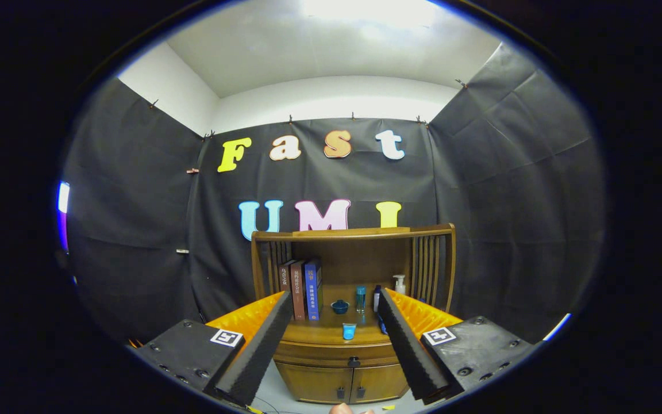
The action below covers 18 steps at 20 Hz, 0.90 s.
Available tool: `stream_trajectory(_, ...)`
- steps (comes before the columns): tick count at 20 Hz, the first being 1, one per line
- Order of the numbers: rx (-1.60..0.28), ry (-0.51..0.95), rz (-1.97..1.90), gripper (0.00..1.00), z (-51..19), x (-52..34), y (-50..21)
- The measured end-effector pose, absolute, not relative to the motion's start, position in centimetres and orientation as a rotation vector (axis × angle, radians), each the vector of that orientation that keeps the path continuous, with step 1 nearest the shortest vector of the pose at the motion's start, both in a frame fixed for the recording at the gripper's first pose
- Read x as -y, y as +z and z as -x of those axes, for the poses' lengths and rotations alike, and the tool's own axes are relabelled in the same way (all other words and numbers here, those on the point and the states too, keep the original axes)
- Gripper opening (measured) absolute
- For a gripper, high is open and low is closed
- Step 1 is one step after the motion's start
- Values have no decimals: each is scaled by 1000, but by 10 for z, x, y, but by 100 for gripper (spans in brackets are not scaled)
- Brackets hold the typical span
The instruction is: Pull open the drawer, take out the items inside it, and place them on the countertop above the cabinet.
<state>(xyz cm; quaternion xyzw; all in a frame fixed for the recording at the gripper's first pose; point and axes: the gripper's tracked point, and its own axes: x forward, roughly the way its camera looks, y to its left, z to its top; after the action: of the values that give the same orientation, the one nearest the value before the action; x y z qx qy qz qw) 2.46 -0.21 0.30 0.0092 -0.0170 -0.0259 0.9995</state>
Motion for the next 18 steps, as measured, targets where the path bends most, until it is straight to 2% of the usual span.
stream_trajectory(18, -16, -29, -19, 98, -34, -11, -24)
